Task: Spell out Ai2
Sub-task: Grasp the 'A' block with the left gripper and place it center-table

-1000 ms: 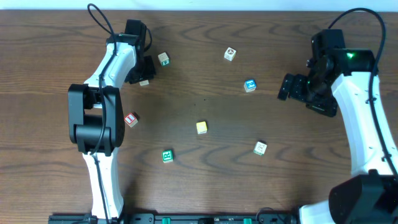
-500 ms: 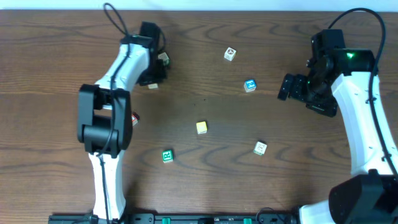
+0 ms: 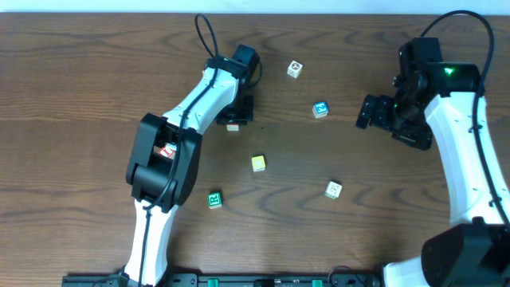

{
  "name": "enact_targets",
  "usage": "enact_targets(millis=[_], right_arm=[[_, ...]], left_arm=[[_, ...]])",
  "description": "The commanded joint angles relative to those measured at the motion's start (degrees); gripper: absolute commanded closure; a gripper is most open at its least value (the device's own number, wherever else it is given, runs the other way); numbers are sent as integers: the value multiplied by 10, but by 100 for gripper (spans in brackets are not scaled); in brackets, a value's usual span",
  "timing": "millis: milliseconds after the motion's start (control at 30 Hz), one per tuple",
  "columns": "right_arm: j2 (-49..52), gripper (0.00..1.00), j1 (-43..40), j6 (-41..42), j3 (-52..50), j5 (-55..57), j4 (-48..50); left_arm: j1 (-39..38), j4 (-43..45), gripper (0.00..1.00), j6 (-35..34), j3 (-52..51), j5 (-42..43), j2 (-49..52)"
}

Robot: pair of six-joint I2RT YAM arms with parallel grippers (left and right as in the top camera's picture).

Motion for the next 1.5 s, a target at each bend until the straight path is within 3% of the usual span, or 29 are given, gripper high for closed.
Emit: enact_targets(millis=[0, 367, 633, 1267, 1467], right_arm=[[-5, 1, 5, 4, -1, 6, -1], [-5, 1, 5, 4, -1, 6, -5], [-5, 1, 5, 4, -1, 6, -5], [-5, 1, 5, 4, -1, 6, -7], [-5, 1, 5, 4, -1, 6, -7]], left_arm=[[-11, -5, 86, -17, -5, 53, 10], [-30, 51, 87, -11, -5, 20, 10], [-30, 35, 86, -11, -5, 19, 10], [-29, 30, 60, -22, -4, 2, 10], [-29, 33, 60, -21, -3, -13, 7]])
